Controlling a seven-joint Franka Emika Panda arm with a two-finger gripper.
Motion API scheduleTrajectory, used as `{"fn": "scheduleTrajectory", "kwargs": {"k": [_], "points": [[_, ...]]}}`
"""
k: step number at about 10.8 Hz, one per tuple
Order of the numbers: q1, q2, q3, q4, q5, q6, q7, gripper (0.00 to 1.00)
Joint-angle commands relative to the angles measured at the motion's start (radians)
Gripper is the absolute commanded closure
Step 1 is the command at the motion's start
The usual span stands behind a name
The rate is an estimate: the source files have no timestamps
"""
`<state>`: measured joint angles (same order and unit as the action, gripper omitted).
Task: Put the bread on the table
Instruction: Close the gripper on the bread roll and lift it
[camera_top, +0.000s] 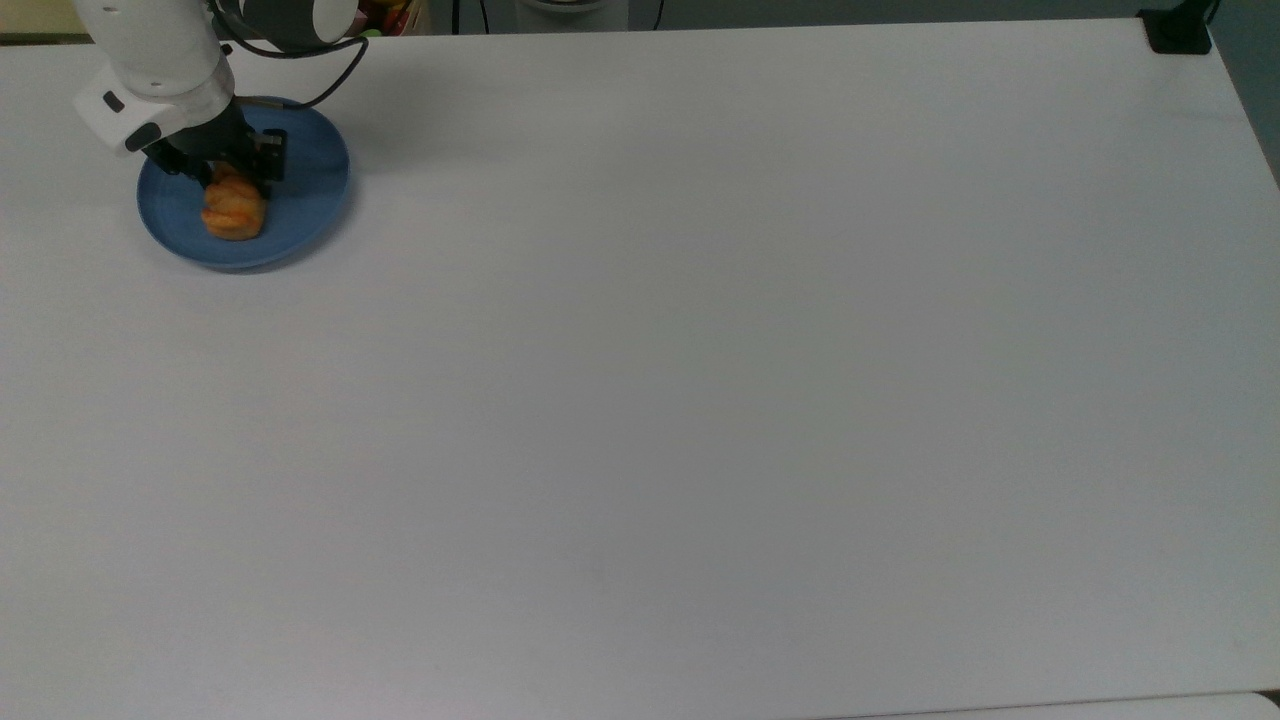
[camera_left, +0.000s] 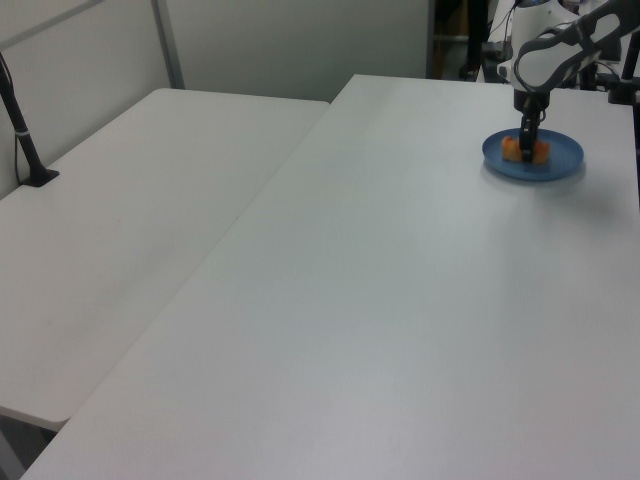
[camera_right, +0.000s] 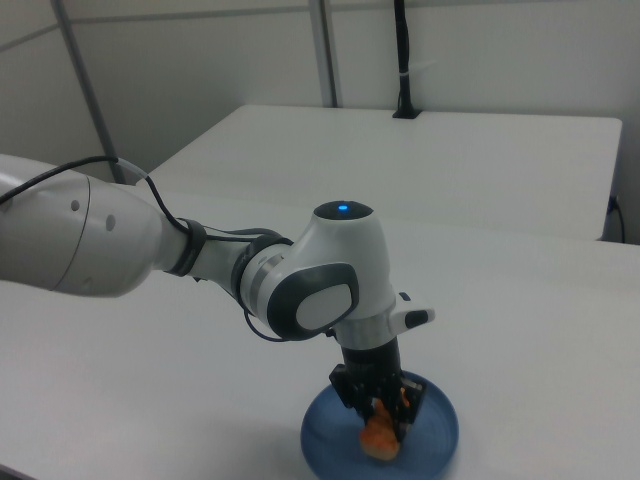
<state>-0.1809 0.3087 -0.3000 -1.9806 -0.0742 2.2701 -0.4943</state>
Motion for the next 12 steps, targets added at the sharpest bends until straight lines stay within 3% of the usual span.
{"fn": "scheduleTrajectory", "kwargs": {"k": [1, 2, 4, 12], "points": [[-0.003, -0.016, 0.004, -0.009, 0.013, 0.009, -0.006, 0.72], [-0.003, -0.020, 0.004, -0.009, 0.013, 0.006, -0.004, 0.77], [-0.005, -0.040, 0.004, 0.012, 0.013, -0.044, -0.006, 0.77], [0.011, -0.060, 0.012, 0.356, 0.013, -0.403, -0.017, 0.76]]}}
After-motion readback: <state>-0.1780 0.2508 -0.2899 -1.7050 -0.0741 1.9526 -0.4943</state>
